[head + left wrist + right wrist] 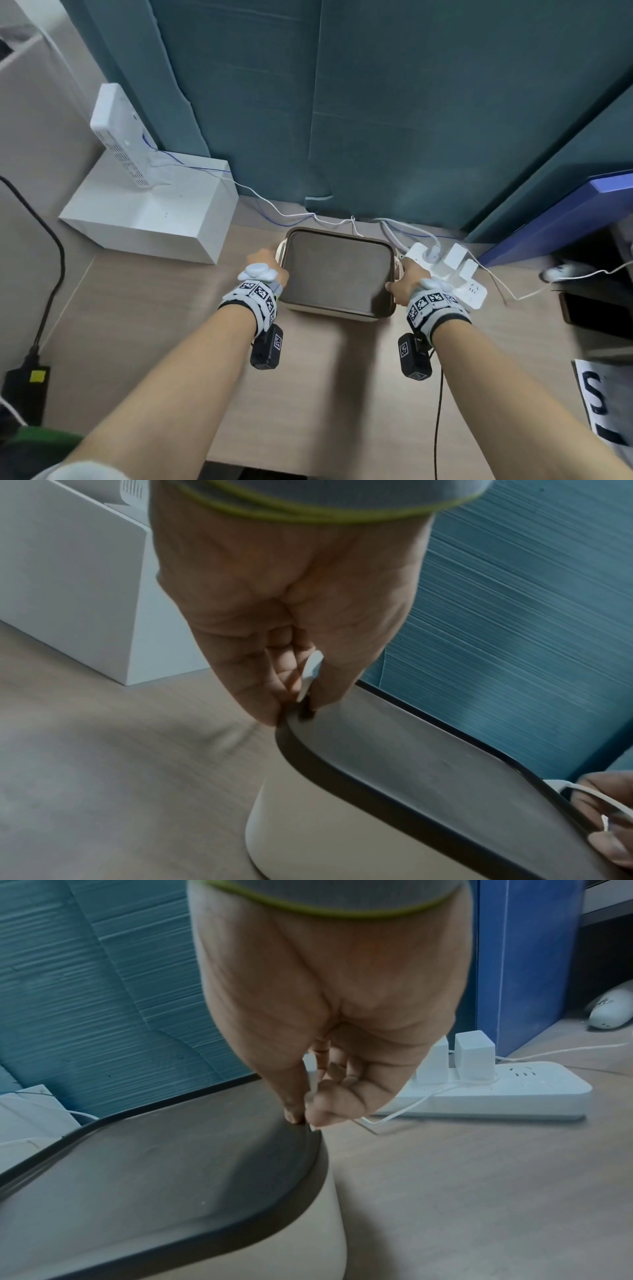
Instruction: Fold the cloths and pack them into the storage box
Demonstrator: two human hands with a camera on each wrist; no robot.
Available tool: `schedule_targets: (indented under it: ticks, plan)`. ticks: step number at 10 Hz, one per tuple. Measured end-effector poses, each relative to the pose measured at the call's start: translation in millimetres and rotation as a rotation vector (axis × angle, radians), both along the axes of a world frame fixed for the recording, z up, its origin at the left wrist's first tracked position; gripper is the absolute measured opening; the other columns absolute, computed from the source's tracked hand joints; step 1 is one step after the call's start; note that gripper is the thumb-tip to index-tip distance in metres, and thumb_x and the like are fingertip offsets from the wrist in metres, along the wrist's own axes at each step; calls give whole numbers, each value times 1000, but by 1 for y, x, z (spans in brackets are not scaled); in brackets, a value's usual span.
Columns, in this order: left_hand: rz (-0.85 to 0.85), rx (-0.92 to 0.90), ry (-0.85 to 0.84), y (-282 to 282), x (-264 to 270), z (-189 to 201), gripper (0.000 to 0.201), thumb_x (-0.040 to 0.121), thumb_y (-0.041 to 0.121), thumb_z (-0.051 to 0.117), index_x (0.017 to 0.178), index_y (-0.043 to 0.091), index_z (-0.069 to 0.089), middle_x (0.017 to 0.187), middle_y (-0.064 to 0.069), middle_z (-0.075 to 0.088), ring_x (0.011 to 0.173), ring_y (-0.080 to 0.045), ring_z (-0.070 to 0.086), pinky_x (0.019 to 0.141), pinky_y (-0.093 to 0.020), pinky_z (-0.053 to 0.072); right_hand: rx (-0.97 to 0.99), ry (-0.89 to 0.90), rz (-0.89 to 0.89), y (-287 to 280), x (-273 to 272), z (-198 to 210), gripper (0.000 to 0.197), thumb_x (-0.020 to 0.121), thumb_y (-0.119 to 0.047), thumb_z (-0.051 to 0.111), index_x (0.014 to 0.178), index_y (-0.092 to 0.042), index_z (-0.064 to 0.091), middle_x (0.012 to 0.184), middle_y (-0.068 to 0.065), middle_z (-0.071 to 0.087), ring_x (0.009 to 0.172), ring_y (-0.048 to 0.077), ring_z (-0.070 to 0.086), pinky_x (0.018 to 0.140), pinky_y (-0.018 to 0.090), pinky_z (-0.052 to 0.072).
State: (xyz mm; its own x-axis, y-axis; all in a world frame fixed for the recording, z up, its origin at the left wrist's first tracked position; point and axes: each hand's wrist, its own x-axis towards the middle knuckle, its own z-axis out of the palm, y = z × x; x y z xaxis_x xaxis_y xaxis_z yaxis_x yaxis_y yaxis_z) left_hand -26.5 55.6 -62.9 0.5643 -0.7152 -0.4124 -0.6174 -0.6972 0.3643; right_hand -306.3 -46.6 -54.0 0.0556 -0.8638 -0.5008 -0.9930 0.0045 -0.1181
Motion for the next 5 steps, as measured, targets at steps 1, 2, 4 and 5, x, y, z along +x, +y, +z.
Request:
schedule_targets:
  ticks: [1,2,4,5]
  plan:
    - [-11,26,0,-2,0,0,31,88,18,65,68,27,44,86,-7,55,77,-25,49,52,-14,24,-15,-50,-64,2,1,-1,35,85,-37,74,111,-23,56,105,7,66,92,33,65,81,36,53]
    - [-3,4,15,-3,-1,5,33,88,17,65,67,28,41,86,-7,55,77,-24,49,52,-14,24,-10,-88,-79,1,-2,-2,41,83,-38,75,116,-22,56,107,9,67,95,34,66,82,37,53]
    - [82,62,-45,18,-14,44,61,84,63,63,118,14,52,114,-9,58,94,-32,64,68,-31,41,-97,-192,-150,9,-19,27,83,77,-72,60,140,-22,42,148,12,45,128,40,54,101,51,47]
    - [139,-102,-39,20,-25,67,89,78,81,51,138,15,43,141,-9,45,118,-37,58,80,-38,38,-165,-244,-100,6,-27,60,92,78,-85,37,154,-33,32,161,8,33,146,38,35,113,57,35]
